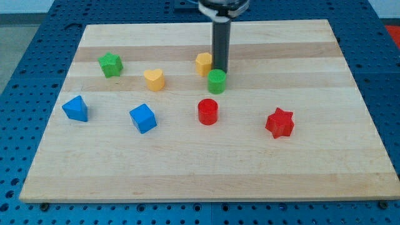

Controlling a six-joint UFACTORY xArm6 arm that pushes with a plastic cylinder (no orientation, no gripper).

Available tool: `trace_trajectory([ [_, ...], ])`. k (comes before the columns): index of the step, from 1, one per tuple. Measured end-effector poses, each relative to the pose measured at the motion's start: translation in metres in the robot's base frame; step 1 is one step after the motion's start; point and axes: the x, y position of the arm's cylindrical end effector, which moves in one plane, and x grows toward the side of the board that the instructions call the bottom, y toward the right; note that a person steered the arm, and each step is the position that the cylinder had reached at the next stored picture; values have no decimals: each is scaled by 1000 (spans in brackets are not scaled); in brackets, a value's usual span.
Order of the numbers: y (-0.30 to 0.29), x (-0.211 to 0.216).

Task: Separate the green circle from the red circle

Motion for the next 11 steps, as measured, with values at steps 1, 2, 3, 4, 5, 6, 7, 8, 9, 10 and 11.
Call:
trace_trajectory([
  [1,-32,18],
  [2,-38,19],
  [3,-7,-7],
  [4,29,-13],
  [5,40,11],
  [6,35,40],
  [7,11,62],
  [8,-35,75],
  [9,-39,75],
  [10,-20,57],
  [11,-21,33],
])
